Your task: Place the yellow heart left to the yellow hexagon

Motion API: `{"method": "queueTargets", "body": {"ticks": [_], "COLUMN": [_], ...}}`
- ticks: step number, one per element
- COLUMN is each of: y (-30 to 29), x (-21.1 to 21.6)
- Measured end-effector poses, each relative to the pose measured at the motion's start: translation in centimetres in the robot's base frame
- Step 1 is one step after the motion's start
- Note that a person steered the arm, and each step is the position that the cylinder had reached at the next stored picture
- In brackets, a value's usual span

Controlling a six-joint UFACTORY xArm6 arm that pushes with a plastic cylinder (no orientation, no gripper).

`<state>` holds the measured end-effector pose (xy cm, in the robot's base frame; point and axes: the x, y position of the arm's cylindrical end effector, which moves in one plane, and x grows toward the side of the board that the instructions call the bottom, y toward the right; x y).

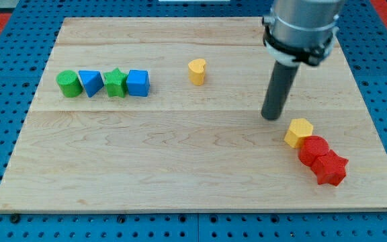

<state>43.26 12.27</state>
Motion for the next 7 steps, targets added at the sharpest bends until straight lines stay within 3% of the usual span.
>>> {"method": "queueTargets", "body": {"ticks": [1,2,3,4,6,7], "y": [-1.4,-6.4,-13.0,-13.5,-4.9,-2.7], "x": [-7.5,-13.3,-13.7,-7.9,1.4,2.4]}}
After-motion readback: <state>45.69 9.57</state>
